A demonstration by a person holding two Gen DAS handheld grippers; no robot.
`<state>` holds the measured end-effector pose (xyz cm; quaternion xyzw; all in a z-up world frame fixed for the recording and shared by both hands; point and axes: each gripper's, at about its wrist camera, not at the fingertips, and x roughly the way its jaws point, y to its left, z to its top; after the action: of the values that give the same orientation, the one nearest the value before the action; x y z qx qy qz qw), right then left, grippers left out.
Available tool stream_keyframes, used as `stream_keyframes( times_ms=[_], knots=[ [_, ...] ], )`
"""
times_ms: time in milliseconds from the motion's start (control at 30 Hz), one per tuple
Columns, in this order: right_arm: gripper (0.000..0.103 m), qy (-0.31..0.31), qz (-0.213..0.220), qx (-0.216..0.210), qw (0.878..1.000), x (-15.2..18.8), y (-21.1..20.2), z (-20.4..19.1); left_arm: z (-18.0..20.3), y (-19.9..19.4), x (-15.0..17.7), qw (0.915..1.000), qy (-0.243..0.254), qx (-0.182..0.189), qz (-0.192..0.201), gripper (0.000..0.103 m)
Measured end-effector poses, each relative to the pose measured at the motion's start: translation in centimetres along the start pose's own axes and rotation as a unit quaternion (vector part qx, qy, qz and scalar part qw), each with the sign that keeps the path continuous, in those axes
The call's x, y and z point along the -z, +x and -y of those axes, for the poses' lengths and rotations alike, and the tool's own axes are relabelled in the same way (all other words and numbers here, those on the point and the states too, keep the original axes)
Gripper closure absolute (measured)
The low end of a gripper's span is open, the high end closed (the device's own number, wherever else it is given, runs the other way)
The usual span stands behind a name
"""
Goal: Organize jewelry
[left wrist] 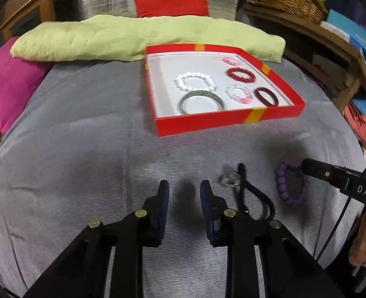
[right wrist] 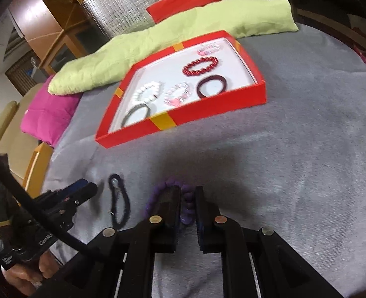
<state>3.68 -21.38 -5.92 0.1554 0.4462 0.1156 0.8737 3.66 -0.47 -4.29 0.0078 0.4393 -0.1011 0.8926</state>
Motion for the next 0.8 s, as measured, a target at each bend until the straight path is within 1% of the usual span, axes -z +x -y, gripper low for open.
stream_keyframes(
  times_ms=[67, 167, 200, 267, 300, 333, 433, 467, 533, 667, 700, 733, 767, 800],
  knots=[
    [0.091, 0.005, 0.012, -0.001, 1.000, -0.2, -0.3, -0.2, -0.4, -0.3, 0.0, 0.9999, -0.010, 0.011, 0.005, 0.076],
    [0.091, 0.011, 0.024, 0.015, 1.000, -0.4, -0.4, -0.2, -0.4, -0.3, -0.1, 0.9992, -0.022, 0.032, 0.006, 0.075],
    [0.091, 0.013, 0.025, 0.018, 0.999, -0.5, -0.4, -0.1, -0.2, -0.3, -0.1, 0.9991, -0.021, 0.037, 0.005, 0.073],
    [0.091, 0.019, 0.021, 0.021, 0.999, -0.5, -0.3, 0.3, 0.7, -0.2, -0.2, 0.9990, -0.015, 0.042, 0.003, 0.056],
    [0.091, 0.023, 0.017, 0.020, 0.999, -0.5, -0.3, 0.5, 1.2, -0.2, -0.2, 0.9990, -0.011, 0.044, 0.005, 0.045],
    [0.091, 0.027, 0.013, 0.018, 0.999, -0.5, -0.3, 0.7, 1.7, -0.3, -0.3, 0.9988, -0.005, 0.048, 0.010, 0.044],
    [0.091, 0.045, -0.005, 0.003, 0.999, -0.6, -0.4, 1.6, 3.1, -0.3, -0.3, 0.9982, 0.020, 0.054, 0.014, 0.044],
    [0.090, 0.046, -0.008, 0.002, 0.999, -0.7, -0.5, 1.8, 3.5, -0.1, -0.3, 0.9984, 0.027, 0.049, 0.012, 0.044],
    [0.084, 0.047, -0.014, 0.004, 0.999, -0.6, -0.6, 2.2, 3.9, 0.5, -0.2, 0.9986, 0.039, 0.035, 0.005, 0.044],
    [0.083, 0.045, -0.024, -0.004, 0.999, -0.4, -0.7, 2.6, 4.4, 1.3, 0.0, 0.9981, 0.062, -0.001, -0.003, 0.045],
    [0.083, 0.042, -0.024, -0.003, 0.999, -0.4, -0.8, 2.7, 4.6, 1.4, 0.1, 0.9976, 0.068, -0.009, -0.005, 0.051],
    [0.083, 0.041, -0.024, -0.002, 0.999, -0.3, -0.9, 2.7, 4.5, 1.5, 0.2, 0.9974, 0.071, -0.012, -0.007, 0.060],
    [0.083, 0.040, -0.025, -0.002, 0.999, -0.3, -0.9, 2.8, 4.6, 1.6, 0.2, 0.9971, 0.074, -0.013, -0.009, 0.064],
    [0.083, 0.041, -0.026, -0.003, 0.999, -0.3, -0.9, 2.8, 4.6, 1.7, 0.2, 0.9969, 0.076, -0.015, -0.011, 0.071]
  ],
)
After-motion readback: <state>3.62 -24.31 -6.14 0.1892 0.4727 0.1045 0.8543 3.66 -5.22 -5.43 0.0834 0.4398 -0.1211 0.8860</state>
